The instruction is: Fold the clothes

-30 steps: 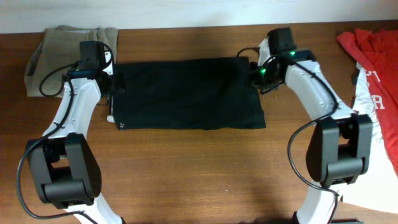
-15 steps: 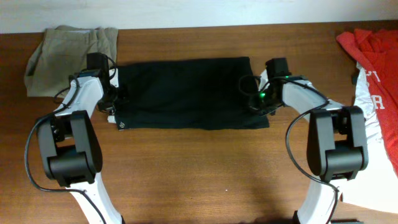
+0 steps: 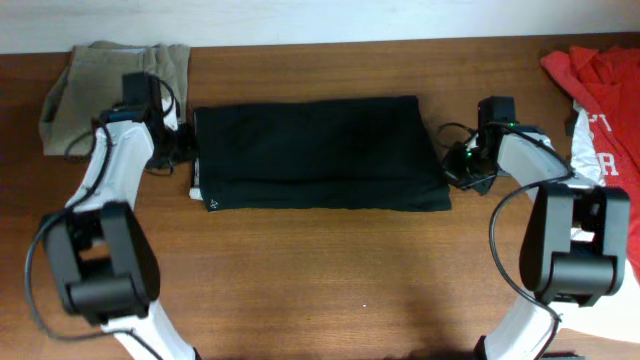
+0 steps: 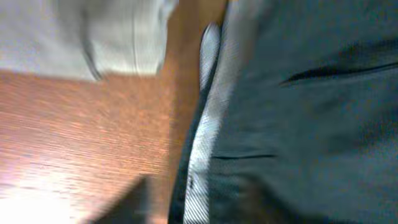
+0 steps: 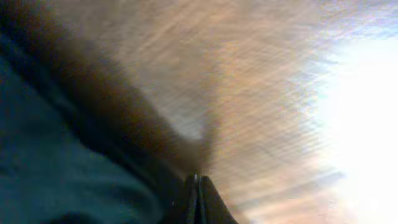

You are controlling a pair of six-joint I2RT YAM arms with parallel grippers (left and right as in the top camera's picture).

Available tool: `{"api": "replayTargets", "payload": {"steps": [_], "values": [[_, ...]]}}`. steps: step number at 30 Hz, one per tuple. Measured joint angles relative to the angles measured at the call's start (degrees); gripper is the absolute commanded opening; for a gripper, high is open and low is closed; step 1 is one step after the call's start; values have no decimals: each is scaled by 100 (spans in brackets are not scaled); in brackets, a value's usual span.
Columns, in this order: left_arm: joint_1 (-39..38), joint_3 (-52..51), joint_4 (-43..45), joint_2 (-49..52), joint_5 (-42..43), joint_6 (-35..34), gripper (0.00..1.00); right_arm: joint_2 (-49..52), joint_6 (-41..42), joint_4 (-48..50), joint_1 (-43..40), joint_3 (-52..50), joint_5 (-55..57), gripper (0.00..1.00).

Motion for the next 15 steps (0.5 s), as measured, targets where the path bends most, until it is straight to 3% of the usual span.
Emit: {"api": "replayTargets", "payload": {"steps": [1,2,3,6,15], "values": [[-15,0,24,-249,-2,-2,99,-166,46,-116,0,-24,136,21],[-11,2,35,-463,-4,-22,99,-341,92,-184,0,-26,216,71],[-7,2,37,-603,-17,-17,99,-516,98,-264,0,-26,278,99],[17,15,20,-581,9,9,99,-973,144,-503,0,-26,367,99],[17,13,105,267,610,374,99,-1005,160,-385,0,-28,474,99]]}}
